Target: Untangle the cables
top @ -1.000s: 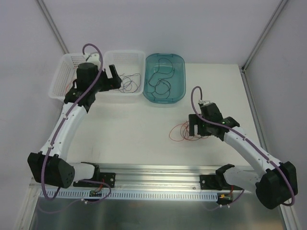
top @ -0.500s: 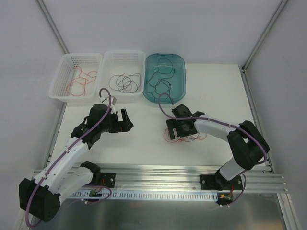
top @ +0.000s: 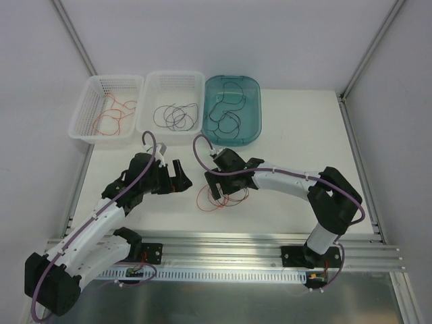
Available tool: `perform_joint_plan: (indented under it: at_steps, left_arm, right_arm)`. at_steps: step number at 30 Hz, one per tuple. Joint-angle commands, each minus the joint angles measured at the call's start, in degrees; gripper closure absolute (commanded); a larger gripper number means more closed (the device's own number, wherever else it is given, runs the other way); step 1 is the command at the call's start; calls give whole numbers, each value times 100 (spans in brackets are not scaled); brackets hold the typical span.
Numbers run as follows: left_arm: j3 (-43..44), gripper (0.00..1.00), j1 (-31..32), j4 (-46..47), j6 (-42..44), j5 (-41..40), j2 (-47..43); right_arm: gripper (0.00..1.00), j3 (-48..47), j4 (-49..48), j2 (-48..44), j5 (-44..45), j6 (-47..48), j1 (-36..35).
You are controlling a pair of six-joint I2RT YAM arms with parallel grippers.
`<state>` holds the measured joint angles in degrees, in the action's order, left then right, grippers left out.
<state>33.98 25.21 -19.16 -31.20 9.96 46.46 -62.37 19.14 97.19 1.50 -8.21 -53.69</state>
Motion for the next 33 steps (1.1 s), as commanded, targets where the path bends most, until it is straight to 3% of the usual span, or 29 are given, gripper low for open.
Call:
perform_joint_plan:
  at_steps: [1,11,17,20,23,33]
  left_arm:
    - [197,1,159,105,-281,-125,424]
    - [777,4,1002,255,-519,-608,1567]
    - [944,5,1363,316,-650,-802,1963]
    - [971,5,1495,342,-703,-907,2051]
    - [979,5,1583,360,-773,-960,2113]
    - [1120,6,1803,536,-949,-961,2332]
  right_arm:
    - [10,-48,240,-226,369,143,43]
    - [40,409,-50,-262,70,381,34]
    - [66,550,-235,-182,96,416,43]
    - [86,620,-279,-288,131,434,43]
    - [97,699,-305,-446,210,460,43]
    - [99,928,-516,-824,105,329,43]
